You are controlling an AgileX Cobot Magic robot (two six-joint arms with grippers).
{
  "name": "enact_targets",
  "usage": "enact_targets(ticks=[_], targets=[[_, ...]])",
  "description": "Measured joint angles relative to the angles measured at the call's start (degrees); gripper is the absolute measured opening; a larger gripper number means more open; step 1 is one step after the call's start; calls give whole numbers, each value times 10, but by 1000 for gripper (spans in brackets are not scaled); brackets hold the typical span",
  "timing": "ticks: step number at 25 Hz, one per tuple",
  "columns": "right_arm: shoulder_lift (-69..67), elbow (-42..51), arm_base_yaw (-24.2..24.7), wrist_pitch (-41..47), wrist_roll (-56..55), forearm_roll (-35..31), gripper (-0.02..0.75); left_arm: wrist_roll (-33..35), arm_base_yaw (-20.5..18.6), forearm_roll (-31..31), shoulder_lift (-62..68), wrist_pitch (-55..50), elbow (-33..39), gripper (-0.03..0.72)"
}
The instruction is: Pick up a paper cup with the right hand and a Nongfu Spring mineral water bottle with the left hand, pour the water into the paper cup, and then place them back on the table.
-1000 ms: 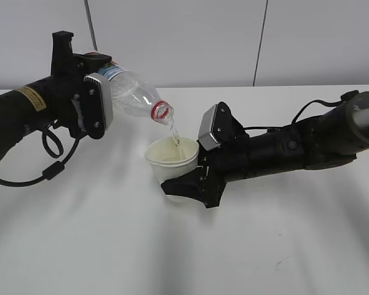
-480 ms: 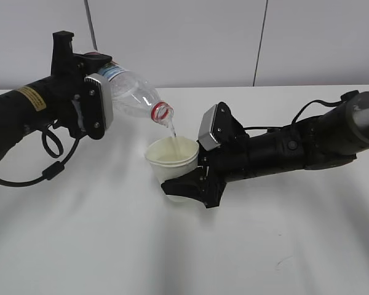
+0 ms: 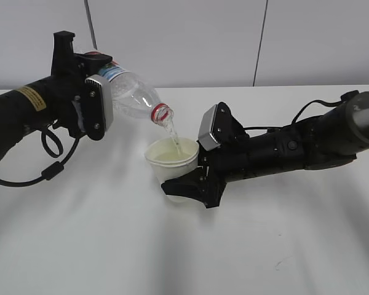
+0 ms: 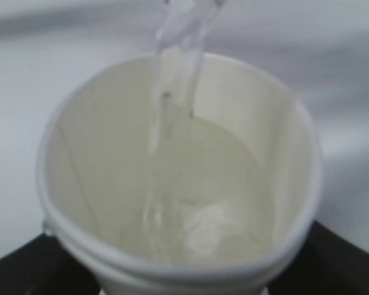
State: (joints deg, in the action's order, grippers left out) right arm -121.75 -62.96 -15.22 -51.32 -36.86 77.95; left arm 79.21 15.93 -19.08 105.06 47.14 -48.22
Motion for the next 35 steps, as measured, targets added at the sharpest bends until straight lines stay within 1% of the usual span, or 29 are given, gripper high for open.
enact_targets(ticks=[16,19,24,27,29,31,35], targets=[[0,0,0,1,0,1,504,0,0,0,0,4,0,377],[0,0,0,1,2,-11,504,-5,0,0,0,4,0,377],[0,0,0,-1,64,-61,504,-24,0,0,0,4,0,373],[0,0,0,-19,76,-74,504,-73,0,6,0,4,0,369],[0,0,0,-30,77,-81,504,-120,0,10,0,3,0,367],[0,0,0,-33,83,-88,504,-177,0,11,0,3,0,367],[0,0,0,-35,98,-106,504,-311,0,15,0,1,0,367]])
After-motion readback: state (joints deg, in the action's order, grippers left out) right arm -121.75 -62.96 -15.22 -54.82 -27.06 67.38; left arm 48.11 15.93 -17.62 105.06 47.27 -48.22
